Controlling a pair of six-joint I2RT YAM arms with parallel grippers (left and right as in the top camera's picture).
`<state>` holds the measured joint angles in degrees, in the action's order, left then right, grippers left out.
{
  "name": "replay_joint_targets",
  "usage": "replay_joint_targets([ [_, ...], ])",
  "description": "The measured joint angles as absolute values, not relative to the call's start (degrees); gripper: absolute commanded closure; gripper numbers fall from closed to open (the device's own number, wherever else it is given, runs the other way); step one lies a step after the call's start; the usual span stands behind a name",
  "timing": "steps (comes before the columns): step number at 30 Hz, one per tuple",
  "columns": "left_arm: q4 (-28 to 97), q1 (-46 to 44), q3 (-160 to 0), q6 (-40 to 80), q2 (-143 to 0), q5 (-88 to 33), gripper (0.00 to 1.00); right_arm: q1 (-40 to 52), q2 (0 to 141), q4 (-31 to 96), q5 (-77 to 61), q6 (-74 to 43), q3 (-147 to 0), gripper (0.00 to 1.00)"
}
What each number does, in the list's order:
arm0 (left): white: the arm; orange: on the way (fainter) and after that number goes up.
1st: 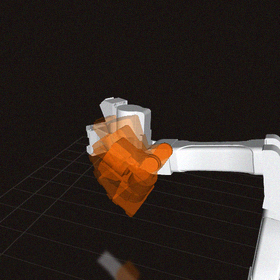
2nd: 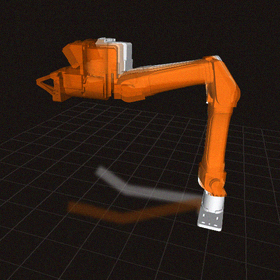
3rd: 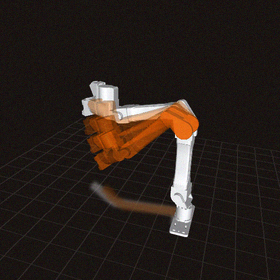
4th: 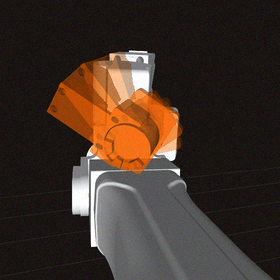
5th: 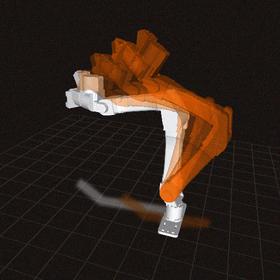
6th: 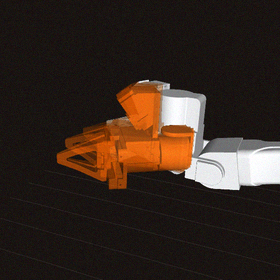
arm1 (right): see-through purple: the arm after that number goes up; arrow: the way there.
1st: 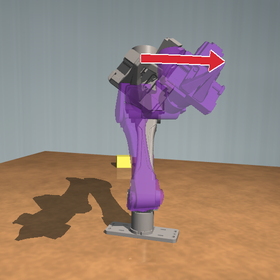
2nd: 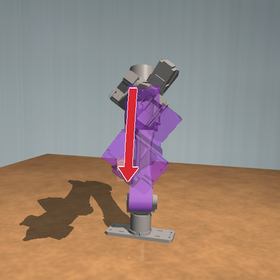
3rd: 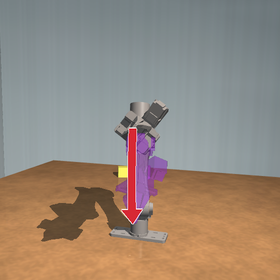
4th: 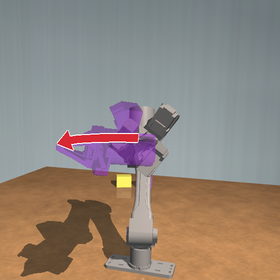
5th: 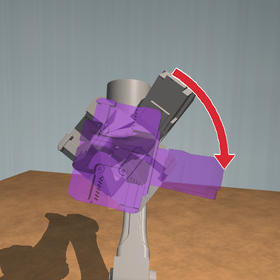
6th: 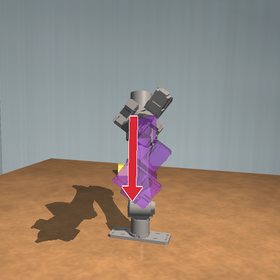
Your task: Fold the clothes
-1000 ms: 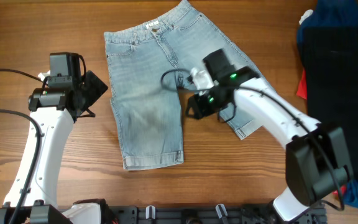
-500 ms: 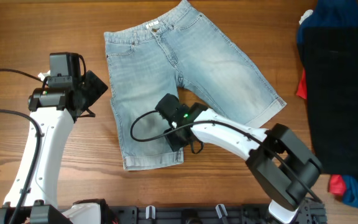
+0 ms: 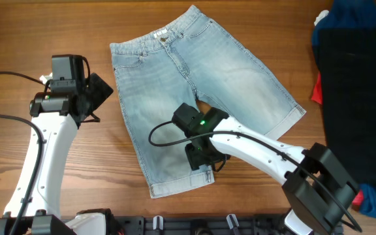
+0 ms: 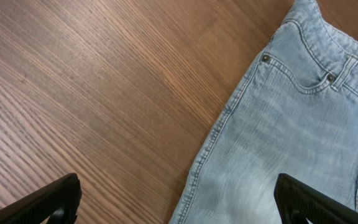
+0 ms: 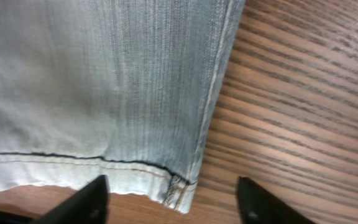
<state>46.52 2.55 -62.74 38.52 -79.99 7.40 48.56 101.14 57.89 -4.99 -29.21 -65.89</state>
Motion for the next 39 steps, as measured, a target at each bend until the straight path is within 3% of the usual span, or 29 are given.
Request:
replay_joint_targets([
  [5,39.8,2.5,-62.7,31.2,-80.1,4.2,0.01,43.9,99.1,59.4,-2.6,-28.0,-70.1,0.14],
  [13,20.5,2.6,-63.1,20.9,-93.4,-5.1,0.01,27.7,94.8,54.1,1.4,-19.5,-81.1,0.14],
  [24,8.6,2.6,-63.1,19.5,-109.2,-11.5,0.12,27.3,94.8,54.1,1.6,-17.6,-81.1,0.15],
  [28,8.5,2.6,-63.1,19.4,-110.8,-11.9,0.27,27.3,94.8,53.9,1.6,-17.6,-81.1,0.16],
  [39,7.9,2.6,-63.1,18.5,-111.5,-12.1,0.96,27.3,94.8,53.9,1.6,-17.7,-81.1,0.18],
])
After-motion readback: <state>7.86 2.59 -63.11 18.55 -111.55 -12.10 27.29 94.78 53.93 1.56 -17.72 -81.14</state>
